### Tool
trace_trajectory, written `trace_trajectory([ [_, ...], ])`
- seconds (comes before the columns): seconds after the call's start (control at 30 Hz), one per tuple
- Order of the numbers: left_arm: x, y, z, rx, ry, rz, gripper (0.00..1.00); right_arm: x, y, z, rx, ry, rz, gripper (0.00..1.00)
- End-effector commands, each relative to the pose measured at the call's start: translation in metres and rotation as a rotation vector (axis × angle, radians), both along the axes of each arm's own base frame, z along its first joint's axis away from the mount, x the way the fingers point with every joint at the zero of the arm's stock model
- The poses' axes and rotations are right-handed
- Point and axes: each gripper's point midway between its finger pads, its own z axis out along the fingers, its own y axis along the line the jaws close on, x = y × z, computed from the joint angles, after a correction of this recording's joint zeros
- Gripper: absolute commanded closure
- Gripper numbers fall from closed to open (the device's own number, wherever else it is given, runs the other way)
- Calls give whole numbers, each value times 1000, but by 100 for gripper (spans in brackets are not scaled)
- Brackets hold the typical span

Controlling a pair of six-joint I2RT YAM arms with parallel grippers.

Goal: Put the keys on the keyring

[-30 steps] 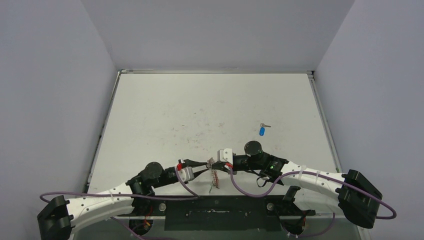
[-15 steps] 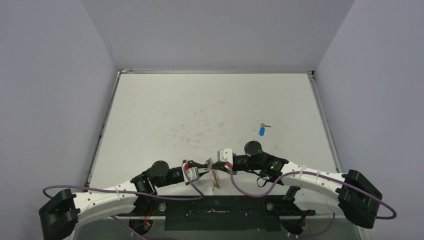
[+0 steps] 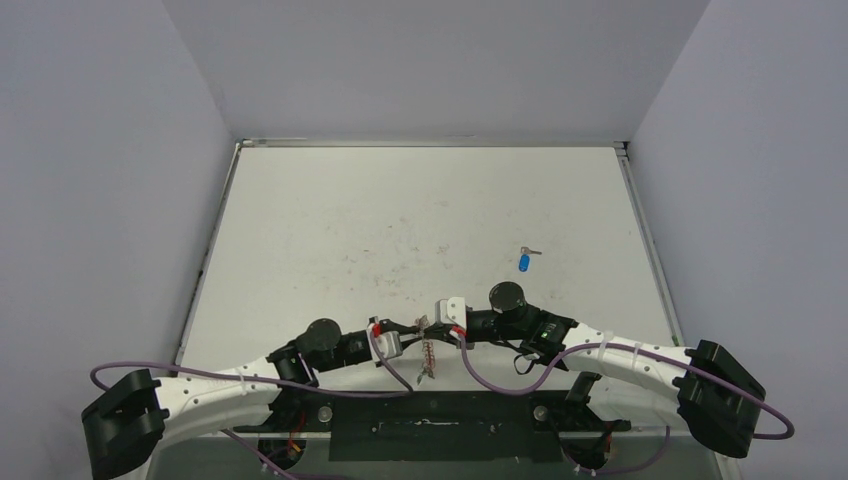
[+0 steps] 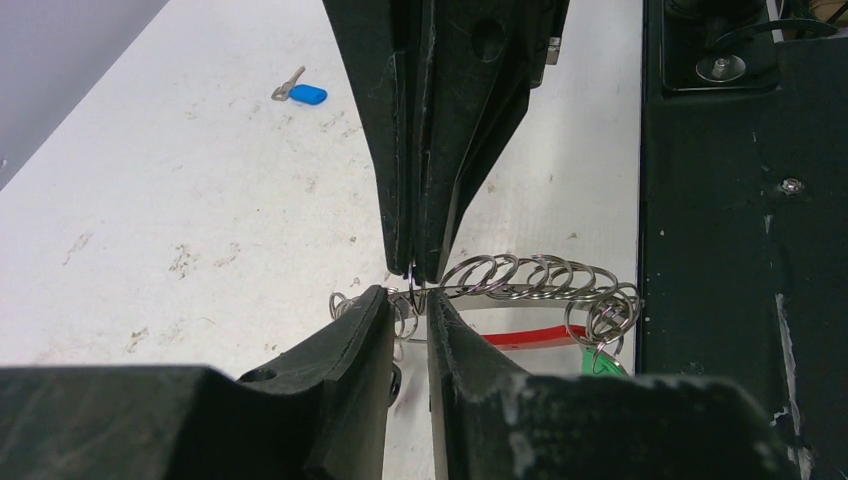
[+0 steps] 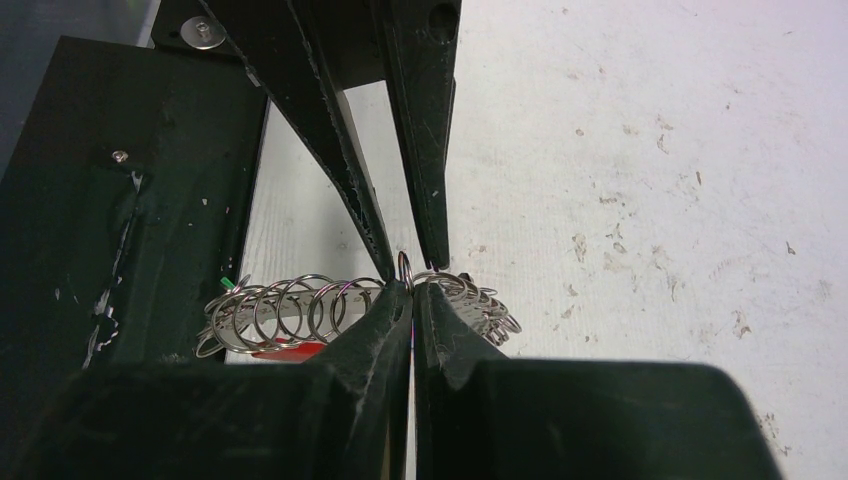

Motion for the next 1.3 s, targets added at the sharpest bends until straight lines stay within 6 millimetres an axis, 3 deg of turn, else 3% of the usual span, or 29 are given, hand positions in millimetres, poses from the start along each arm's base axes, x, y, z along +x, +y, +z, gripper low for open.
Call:
trace_trajectory([
  [0.0,2,-13,36,-94,-59,-25,84,3,10,35,97,-63,26,100],
  [0.3,3,-17,38,-103,-67,-26,100,3,10,35,95,-63,26,100],
  [0.43,5,-15,37,-103,-51,-10,100,5,10,35,93,-58,14,100],
  [0.7,22,-3,32,-155,141,171,100,8,10,57,140,-18,-29,26],
  [0.8,26,0,32,-164,194,211,100,15,6,73,172,0,-77,7],
  [0.87,26,1,30,-143,204,216,100,26,2,84,184,26,-149,0],
  [1.1,37,-1,33,-91,219,261,100,86,-31,110,199,182,-592,0],
  [1.23,43,-9,36,-46,230,227,100,124,-68,101,194,258,-893,0],
  [1.27,46,-11,37,-38,242,215,100,134,-84,90,171,288,-996,0],
])
